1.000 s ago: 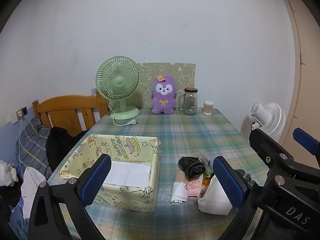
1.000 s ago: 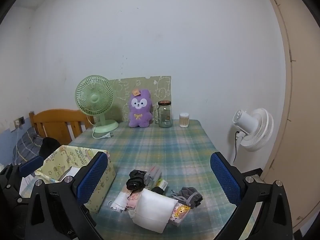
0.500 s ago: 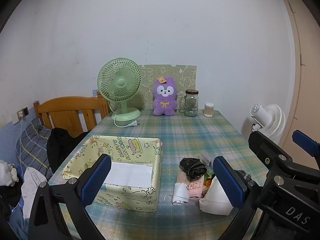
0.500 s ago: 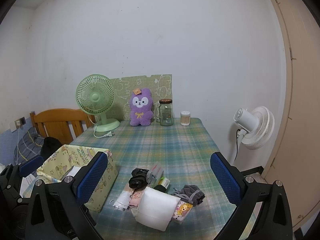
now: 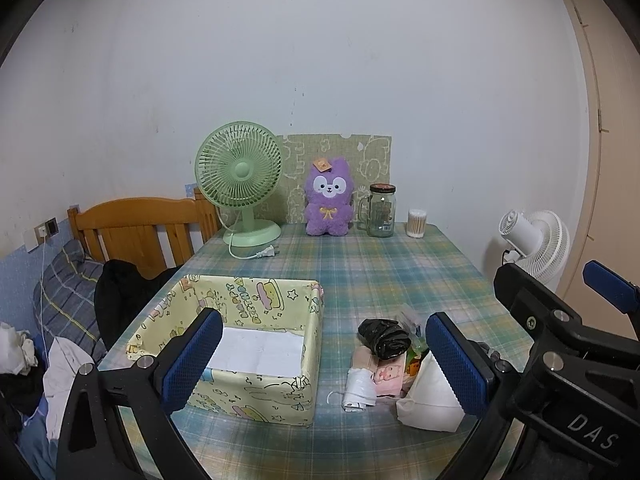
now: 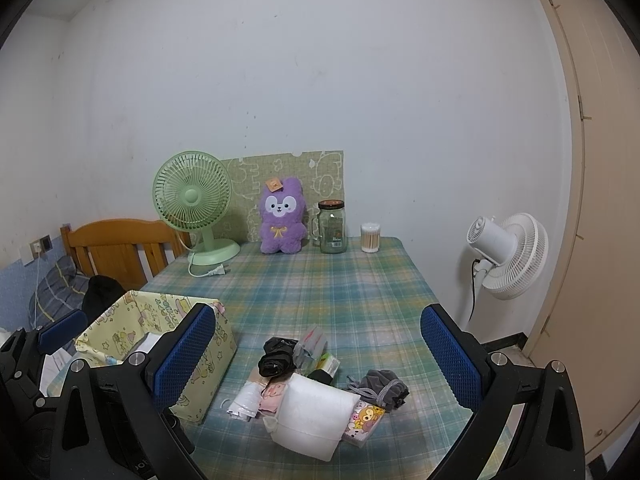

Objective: Organize soft objects

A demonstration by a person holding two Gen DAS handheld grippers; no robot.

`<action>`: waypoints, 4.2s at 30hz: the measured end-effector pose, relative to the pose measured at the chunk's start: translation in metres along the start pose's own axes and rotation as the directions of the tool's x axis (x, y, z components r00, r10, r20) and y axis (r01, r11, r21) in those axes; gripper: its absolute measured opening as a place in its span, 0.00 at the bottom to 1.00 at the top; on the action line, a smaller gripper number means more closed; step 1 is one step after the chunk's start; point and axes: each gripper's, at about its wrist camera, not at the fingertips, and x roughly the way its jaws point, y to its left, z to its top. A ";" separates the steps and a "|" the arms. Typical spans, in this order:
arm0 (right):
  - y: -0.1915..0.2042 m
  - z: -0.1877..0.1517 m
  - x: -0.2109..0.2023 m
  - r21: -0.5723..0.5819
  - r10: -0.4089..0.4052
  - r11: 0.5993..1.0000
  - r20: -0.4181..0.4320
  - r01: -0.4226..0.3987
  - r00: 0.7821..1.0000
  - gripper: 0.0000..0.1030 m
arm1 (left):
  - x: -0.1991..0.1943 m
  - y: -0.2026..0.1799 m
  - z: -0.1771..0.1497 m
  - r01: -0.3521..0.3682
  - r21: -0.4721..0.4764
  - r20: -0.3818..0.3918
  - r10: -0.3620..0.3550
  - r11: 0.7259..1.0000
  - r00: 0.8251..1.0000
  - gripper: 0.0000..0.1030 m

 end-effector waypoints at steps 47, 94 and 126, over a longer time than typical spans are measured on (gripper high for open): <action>-0.001 0.003 -0.004 0.003 0.005 1.000 0.018 -0.005 1.000 1.00 | -0.004 -0.002 0.000 0.010 -0.003 0.023 -0.010 1.000 1.000 0.99; -0.063 -0.069 0.062 0.048 -0.004 0.999 -0.180 0.013 0.984 0.94 | 0.075 -0.076 -0.066 0.157 0.025 -0.200 -0.149 0.987 0.968 0.94; -0.087 -0.094 0.156 0.029 0.033 0.999 -0.383 -0.024 0.923 0.85 | 0.115 -0.103 -0.085 0.073 0.029 -0.297 -0.061 0.997 0.953 0.60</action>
